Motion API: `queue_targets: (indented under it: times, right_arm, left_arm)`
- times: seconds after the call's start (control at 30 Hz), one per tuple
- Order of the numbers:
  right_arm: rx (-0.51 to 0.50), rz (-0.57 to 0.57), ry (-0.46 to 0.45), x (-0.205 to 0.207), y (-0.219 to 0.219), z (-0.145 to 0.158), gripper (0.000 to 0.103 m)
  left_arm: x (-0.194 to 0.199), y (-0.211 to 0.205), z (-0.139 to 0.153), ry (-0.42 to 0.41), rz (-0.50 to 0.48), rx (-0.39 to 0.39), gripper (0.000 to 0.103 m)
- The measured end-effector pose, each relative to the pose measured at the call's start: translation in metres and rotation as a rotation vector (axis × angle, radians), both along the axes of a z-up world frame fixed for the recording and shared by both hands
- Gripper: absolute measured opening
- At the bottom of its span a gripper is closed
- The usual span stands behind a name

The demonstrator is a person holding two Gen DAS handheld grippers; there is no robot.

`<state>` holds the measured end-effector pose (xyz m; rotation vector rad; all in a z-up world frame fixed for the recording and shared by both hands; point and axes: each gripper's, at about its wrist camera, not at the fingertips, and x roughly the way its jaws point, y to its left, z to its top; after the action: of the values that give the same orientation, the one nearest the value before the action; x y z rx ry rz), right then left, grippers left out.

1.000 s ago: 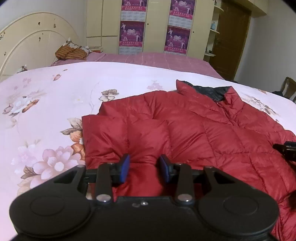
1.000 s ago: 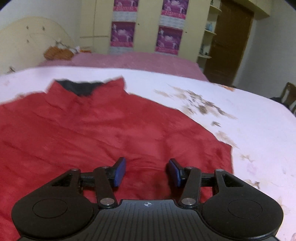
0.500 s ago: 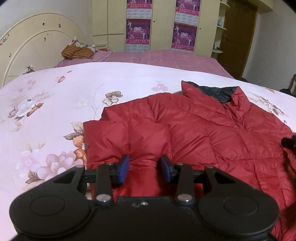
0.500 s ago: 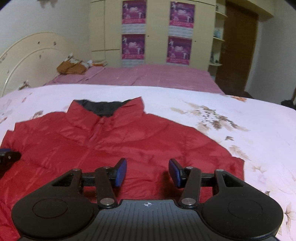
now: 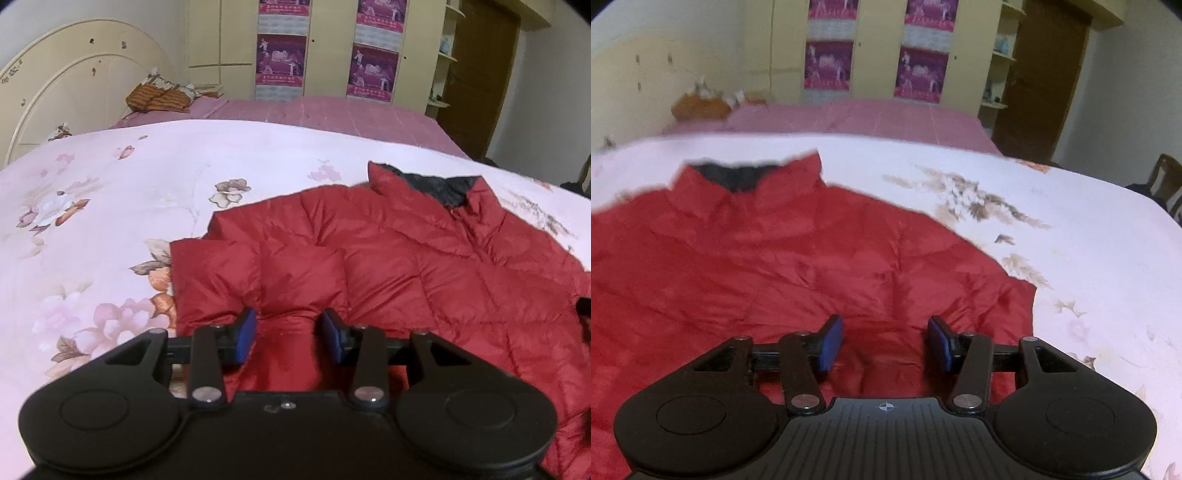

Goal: Fold large clothes
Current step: 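Press the folded side flat with the left gripper and release it, then move both tools to the hem of the lengthwise-folded jacket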

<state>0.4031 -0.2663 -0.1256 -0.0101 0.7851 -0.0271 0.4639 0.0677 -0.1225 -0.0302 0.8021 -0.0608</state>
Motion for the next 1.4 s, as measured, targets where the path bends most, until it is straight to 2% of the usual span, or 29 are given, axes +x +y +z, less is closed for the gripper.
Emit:
queue_targets:
  times: [0.17, 0.27, 0.33, 0.4, 0.53, 0.67, 0.73, 0.83, 1.03, 1.2, 1.4]
  right_arm:
    - [0.033, 0.03, -0.017, -0.04, 0.002, 0.016, 0.05]
    - [0.023, 0.036, 0.002, -0.059, 0.003, 0.012, 0.05]
    - [-0.017, 0.024, 0.032, -0.061, 0.003, 0.002, 0.05]
    - [0.003, 0.002, 0.067, -0.058, -0.003, -0.008, 0.05]
    - [-0.013, -0.002, 0.074, -0.051, -0.004, -0.018, 0.05]
    - [0.016, -0.002, 0.081, -0.054, -0.007, -0.008, 0.05]
    - [0.059, 0.001, 0.056, -0.065, -0.012, 0.002, 0.05]
    - [0.093, 0.025, 0.035, -0.085, -0.016, 0.011, 0.05]
    - [0.121, 0.068, 0.039, -0.126, -0.013, 0.022, 0.05]
    - [0.173, 0.055, 0.038, -0.163, -0.01, 0.028, 0.05]
    - [0.162, 0.018, 0.053, -0.209, 0.002, 0.032, 0.05]
  left_arm:
    - [-0.031, 0.002, 0.018, -0.041, -0.017, -0.008, 0.045]
    - [-0.053, -0.003, 0.02, -0.044, -0.043, -0.011, 0.052]
    - [-0.059, -0.008, 0.012, -0.031, -0.055, 0.006, 0.056]
    - [-0.058, -0.01, 0.003, -0.004, -0.047, 0.013, 0.056]
    - [-0.05, -0.008, -0.002, 0.026, -0.019, -0.004, 0.057]
    - [-0.057, -0.009, 0.01, 0.032, 0.004, -0.01, 0.055]
    - [-0.069, -0.007, 0.019, 0.017, 0.004, -0.029, 0.062]
    - [-0.092, -0.005, 0.03, -0.003, 0.001, -0.039, 0.067]
    - [-0.137, 0.005, 0.039, 0.024, -0.002, -0.071, 0.071]
    - [-0.17, 0.009, 0.04, 0.056, -0.034, -0.087, 0.074]
    - [-0.208, 0.008, 0.031, 0.081, -0.094, -0.094, 0.076]
